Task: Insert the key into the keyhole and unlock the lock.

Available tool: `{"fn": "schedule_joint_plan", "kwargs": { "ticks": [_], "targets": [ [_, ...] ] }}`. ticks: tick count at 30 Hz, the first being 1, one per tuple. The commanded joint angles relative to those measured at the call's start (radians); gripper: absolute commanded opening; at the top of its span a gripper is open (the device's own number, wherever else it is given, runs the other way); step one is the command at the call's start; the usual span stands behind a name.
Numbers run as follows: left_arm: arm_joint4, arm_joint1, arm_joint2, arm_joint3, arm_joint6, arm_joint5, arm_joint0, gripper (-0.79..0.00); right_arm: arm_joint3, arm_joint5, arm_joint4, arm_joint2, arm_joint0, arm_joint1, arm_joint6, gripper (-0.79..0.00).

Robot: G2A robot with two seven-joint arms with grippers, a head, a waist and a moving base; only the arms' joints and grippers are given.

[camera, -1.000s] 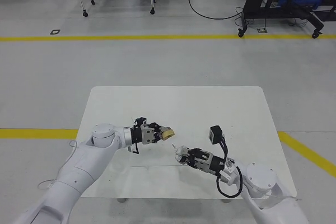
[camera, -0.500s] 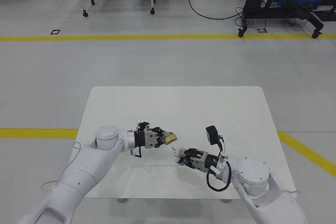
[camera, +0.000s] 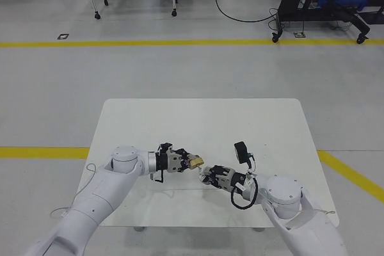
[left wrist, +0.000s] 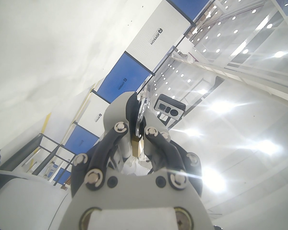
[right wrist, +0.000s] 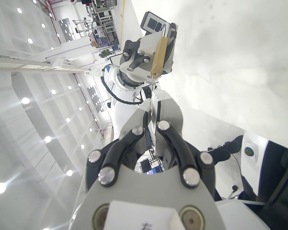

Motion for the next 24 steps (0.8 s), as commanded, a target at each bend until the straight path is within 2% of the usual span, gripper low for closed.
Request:
{"fn": "schedule_joint_plan", "kwargs": {
  "ticks": [1,24],
  "targets": [
    [0.002,-0.001,-0.003,0.000,-0.001,-0.002,0.001,-0.785,-0.001,-0.002,0.001,0.001,-0.002,0.000,0.001,-0.785],
    [0.038,-0.008,-0.022,0.003,-0.025,0.006,0.006,-0.785,0.029,0.009,0.012,-0.008,0.012,-0.004,-0.015,-0.785]
  ]
}}
